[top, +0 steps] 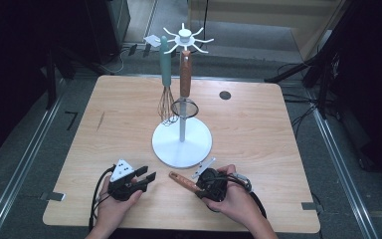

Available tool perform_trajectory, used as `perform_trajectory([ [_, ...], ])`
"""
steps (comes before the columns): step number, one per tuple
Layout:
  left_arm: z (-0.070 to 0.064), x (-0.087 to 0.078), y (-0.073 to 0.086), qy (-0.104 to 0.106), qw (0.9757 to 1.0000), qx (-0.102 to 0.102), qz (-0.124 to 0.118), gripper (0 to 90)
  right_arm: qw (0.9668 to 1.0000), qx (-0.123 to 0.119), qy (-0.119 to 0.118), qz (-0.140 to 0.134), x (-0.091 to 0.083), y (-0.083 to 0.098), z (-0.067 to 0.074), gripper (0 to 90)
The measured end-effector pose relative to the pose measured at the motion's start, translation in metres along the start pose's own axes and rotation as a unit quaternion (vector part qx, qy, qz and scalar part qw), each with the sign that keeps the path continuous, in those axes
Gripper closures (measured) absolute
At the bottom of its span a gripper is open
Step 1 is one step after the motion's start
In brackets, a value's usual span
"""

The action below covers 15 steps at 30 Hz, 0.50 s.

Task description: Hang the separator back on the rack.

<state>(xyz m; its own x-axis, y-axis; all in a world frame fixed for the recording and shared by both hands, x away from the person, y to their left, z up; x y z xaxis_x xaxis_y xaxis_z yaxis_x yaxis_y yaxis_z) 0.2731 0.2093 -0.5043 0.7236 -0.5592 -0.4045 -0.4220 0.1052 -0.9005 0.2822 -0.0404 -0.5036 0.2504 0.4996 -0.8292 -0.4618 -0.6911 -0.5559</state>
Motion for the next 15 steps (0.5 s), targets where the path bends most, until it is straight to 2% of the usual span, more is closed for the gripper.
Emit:
perform_trajectory([
  [6, 0.018, -0.020, 0.003, -0.037, 0.9992, -0.011, -0.012, 54.0, 0.9993, -0.008, 0.004, 0.036, 0.001, -0.005, 0.002, 64.9],
  [9, 0.028, -0.031, 0.005, -0.061, 0.9978, -0.017, -0.020, 51.1, 0.9978, -0.022, 0.016, 0.060, 0.003, -0.008, 0.004, 65.0],
  [11, 0.034, -0.038, 0.006, -0.077, 0.9965, -0.023, -0.025, 47.9, 0.9969, -0.023, 0.020, 0.072, 0.003, -0.010, 0.006, 69.3],
  [15, 0.046, -0.050, 0.008, -0.100, 0.9940, -0.032, -0.032, 38.0, 0.9965, -0.023, 0.018, 0.079, 0.003, -0.011, 0.008, 70.9],
])
Point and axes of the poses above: each handheld gripper's, and its own axes: x roughly forward along the jaws, y roughly out of its underside, z roughly to its left, the point moved 4 cm from there along x, roughly forward along the jaws, and after that the axes turned 10 degrees about -z, right-handed, at the moved point
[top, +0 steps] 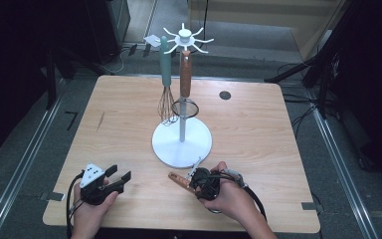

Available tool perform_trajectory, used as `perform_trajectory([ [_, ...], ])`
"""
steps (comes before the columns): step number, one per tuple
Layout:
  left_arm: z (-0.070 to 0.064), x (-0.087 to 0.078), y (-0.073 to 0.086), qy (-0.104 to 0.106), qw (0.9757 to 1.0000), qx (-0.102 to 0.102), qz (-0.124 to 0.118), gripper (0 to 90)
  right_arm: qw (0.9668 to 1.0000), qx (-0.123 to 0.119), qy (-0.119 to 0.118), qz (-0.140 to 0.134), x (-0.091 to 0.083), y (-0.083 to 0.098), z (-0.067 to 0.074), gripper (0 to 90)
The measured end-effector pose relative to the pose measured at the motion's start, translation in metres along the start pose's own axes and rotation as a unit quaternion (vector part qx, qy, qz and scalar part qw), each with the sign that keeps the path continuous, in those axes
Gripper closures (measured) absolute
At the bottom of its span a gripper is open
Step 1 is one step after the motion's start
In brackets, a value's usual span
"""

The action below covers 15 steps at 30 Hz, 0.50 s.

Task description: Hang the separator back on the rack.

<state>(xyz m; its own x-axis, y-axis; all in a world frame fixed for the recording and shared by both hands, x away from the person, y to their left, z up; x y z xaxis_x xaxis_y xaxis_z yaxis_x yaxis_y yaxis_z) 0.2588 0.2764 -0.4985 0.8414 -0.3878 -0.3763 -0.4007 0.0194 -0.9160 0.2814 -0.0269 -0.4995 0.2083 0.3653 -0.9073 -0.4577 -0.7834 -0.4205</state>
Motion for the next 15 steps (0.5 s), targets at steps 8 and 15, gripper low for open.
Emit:
perform_trajectory([
  [8, 0.028, -0.013, 0.000, -0.046, 0.9986, -0.025, -0.012, 20.9, 0.9991, 0.022, -0.020, -0.032, -0.006, 0.001, -0.001, 71.2],
  [15, 0.046, -0.022, -0.002, -0.065, 0.9975, -0.026, -0.013, 13.2, 0.9949, 0.045, -0.010, -0.090, -0.022, 0.002, -0.014, 71.3],
])
Point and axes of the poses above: each handheld gripper's, and its own axes: x roughly forward along the jaws, y roughly out of its underside, z roughly to its left, the point moved 4 cm from there along x, roughly forward along the jaws, and after that the axes turned 10 degrees about -z, right-handed, at the moved point
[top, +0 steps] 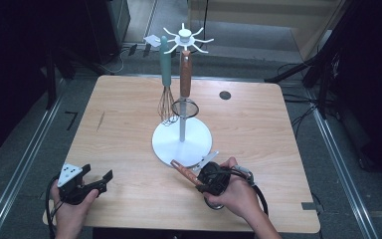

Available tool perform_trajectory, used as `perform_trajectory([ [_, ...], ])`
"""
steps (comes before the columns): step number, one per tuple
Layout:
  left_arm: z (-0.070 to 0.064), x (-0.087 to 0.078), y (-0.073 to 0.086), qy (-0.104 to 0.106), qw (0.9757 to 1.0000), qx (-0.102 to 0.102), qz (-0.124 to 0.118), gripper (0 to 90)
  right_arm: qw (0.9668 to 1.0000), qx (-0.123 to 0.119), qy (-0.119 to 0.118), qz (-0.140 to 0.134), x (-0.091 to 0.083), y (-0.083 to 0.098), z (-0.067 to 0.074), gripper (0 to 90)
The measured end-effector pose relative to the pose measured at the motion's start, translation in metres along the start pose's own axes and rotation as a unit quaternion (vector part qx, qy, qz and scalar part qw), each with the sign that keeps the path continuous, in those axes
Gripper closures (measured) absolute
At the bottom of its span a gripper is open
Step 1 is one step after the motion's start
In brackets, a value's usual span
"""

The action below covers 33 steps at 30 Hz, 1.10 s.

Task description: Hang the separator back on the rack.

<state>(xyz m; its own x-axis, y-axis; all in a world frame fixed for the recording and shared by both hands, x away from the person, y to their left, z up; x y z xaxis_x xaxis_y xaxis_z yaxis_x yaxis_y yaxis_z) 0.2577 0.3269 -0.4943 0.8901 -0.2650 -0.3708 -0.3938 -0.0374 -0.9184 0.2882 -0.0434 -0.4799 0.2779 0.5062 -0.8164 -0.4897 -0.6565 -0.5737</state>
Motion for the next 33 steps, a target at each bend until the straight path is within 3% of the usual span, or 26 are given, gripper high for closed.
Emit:
perform_trajectory([
  [3, 0.006, -0.003, -0.002, -0.003, 0.9999, 0.008, -0.008, 10.8, 0.9996, 0.015, 0.001, -0.025, -0.004, 0.001, -0.006, 71.3],
  [11, 0.018, -0.005, -0.001, -0.007, 0.9999, 0.000, -0.013, 10.5, 0.9962, 0.042, 0.011, -0.075, -0.011, 0.004, -0.019, 71.4],
  [17, 0.021, 0.000, 0.002, -0.030, 0.9996, 0.003, -0.001, 10.9, 0.9921, 0.067, 0.017, -0.104, -0.015, 0.007, -0.029, 71.4],
  [23, 0.018, 0.005, 0.006, -0.020, 0.9997, 0.014, 0.006, 10.2, 0.9859, 0.088, 0.033, -0.139, -0.023, 0.011, -0.041, 71.4],
  [33, 0.016, 0.007, 0.007, -0.015, 0.9997, 0.019, 0.005, 9.5, 0.9703, 0.115, 0.051, -0.206, -0.036, 0.016, -0.057, 71.4],
])
Point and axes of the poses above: each handheld gripper's, and its own axes: x roughly forward along the jaws, y roughly out of its underside, z roughly to its left, the point moved 4 cm from there along x, roughly forward along the jaws, and after that the axes turned 10 degrees about -z, right-handed, at the moved point
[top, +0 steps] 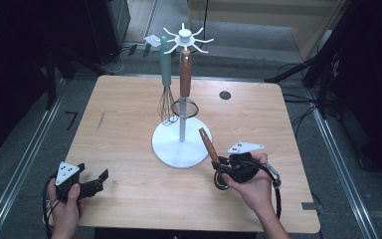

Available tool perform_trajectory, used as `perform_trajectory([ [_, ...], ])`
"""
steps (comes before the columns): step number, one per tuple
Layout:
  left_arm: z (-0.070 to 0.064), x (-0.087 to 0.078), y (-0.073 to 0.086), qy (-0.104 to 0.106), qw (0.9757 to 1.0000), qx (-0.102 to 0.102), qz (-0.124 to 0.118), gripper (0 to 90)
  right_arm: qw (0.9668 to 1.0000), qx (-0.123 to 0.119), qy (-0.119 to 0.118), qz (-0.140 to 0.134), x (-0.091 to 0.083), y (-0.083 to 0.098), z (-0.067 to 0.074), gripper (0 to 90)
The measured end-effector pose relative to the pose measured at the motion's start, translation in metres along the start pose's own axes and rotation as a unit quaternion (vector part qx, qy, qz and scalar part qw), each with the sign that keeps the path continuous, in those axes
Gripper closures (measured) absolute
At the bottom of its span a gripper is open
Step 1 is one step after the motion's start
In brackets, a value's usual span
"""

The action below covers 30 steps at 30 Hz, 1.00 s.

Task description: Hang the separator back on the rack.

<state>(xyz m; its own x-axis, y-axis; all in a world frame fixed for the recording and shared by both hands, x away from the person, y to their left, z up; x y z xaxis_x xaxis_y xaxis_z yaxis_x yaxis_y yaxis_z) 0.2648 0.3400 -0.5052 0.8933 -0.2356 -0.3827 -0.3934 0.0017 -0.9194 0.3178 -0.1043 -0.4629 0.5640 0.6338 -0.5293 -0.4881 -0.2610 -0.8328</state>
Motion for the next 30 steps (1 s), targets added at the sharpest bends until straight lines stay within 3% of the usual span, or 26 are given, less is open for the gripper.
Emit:
perform_trajectory([
  [10, -0.001, 0.000, 0.000, -0.002, 1.0000, 0.007, 0.003, 8.9, 0.9976, -0.006, 0.016, -0.068, -0.009, -0.008, -0.004, 71.3],
  [21, -0.001, 0.001, 0.000, -0.005, 1.0000, 0.006, 0.003, 8.9, 0.9910, -0.006, 0.028, -0.131, -0.021, -0.015, -0.007, 71.3],
  [30, -0.001, 0.001, 0.000, -0.007, 0.9999, 0.007, 0.006, 8.9, 0.9857, -0.002, 0.031, -0.165, -0.028, -0.019, -0.008, 71.3],
])
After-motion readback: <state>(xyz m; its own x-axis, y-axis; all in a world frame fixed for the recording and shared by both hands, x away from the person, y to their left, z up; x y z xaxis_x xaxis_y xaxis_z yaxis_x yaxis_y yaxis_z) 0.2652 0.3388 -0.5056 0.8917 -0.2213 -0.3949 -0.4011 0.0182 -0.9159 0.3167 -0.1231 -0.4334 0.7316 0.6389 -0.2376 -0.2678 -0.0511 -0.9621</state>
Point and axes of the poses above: each handheld gripper's, and its own axes: x roughly forward along the jaws, y roughly out of its underside, z roughly to its left, the point moved 4 cm from there along x, roughly forward along the jaws, and after that the axes turned 10 degrees about -z, right-handed, at the moved point
